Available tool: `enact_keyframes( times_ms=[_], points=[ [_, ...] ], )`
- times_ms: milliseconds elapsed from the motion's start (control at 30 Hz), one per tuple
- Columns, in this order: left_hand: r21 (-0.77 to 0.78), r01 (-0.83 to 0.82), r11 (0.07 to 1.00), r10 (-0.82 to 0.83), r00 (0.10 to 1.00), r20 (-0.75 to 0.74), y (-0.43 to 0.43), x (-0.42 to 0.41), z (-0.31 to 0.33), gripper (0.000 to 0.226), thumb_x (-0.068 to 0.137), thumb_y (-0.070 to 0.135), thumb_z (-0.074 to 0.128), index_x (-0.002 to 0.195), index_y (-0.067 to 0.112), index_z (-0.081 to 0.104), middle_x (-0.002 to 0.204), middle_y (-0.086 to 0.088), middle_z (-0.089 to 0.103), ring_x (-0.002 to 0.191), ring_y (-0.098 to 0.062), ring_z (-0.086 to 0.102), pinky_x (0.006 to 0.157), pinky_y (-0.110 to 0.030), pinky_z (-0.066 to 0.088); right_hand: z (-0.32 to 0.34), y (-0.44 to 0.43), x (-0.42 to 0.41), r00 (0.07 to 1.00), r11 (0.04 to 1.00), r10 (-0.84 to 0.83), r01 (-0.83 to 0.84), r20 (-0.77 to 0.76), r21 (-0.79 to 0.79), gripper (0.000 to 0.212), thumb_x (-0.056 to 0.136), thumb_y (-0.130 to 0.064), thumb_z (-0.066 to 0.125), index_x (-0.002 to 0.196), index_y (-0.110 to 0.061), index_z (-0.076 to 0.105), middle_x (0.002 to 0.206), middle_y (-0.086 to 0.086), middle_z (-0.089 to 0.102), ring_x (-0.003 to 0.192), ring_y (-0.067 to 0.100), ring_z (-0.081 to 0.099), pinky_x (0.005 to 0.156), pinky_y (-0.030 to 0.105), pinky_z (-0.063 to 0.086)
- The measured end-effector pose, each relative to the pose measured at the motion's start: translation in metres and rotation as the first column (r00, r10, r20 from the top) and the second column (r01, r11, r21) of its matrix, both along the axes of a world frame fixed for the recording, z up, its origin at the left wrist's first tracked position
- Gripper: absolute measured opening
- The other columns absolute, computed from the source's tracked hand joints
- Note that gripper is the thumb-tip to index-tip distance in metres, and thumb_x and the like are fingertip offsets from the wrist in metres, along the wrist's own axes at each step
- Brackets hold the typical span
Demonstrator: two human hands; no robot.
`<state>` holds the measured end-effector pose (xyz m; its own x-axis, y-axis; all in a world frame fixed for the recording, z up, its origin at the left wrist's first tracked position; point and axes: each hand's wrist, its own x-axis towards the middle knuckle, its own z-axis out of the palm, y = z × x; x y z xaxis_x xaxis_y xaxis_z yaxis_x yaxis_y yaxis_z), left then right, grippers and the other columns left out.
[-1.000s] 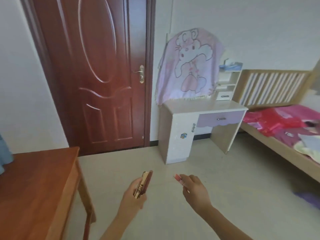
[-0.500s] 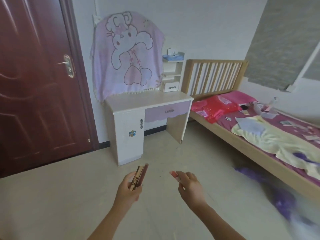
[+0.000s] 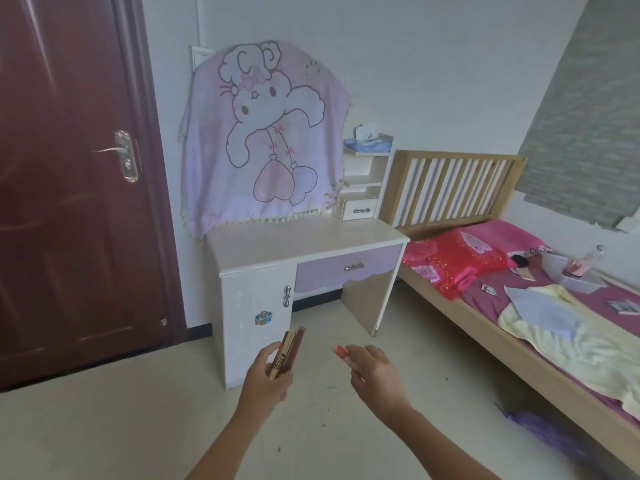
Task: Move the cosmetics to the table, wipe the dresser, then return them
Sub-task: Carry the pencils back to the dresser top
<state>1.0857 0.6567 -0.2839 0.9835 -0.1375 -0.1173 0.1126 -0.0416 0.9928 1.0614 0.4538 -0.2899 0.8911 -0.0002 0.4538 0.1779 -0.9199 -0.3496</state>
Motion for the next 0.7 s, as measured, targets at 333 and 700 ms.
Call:
enact_keyframes(
  times_ms=[333, 700],
  points=[
    [0.105, -0.090, 0.990, 0.092, 0.995, -0.022, -0.014, 0.158, -0.027, 0.047, 0.079, -0.009, 0.054, 0.119, 0.015, 0.048, 0.068, -0.010, 0.056, 0.036, -0.010, 0.041, 0.039, -0.017, 0.036, -0.027, -0.039, 0.176, 0.991, 0.997, 0.076, -0.076, -0.114, 0.003, 0.058, 0.051, 0.006, 0.074, 0.095, -0.027, 0.055, 0.065, -0.005, 0.055, 0.057, 0.015, 0.055, 0.049, 0.000, 0.015],
    [0.093, -0.355, 0.930, 0.351, 0.934, 0.057, -0.010, 0.368, -0.015, 0.044, 0.080, -0.014, 0.053, 0.115, 0.013, 0.047, 0.066, -0.011, 0.053, 0.045, -0.019, 0.042, 0.038, -0.017, 0.037, -0.015, -0.044, 0.437, 0.962, 0.971, 0.234, -0.225, -0.141, 0.077, 0.039, 0.079, 0.004, 0.049, 0.113, -0.010, 0.060, 0.094, 0.011, 0.060, 0.094, 0.029, 0.053, 0.066, 0.028, 0.038]
  ],
)
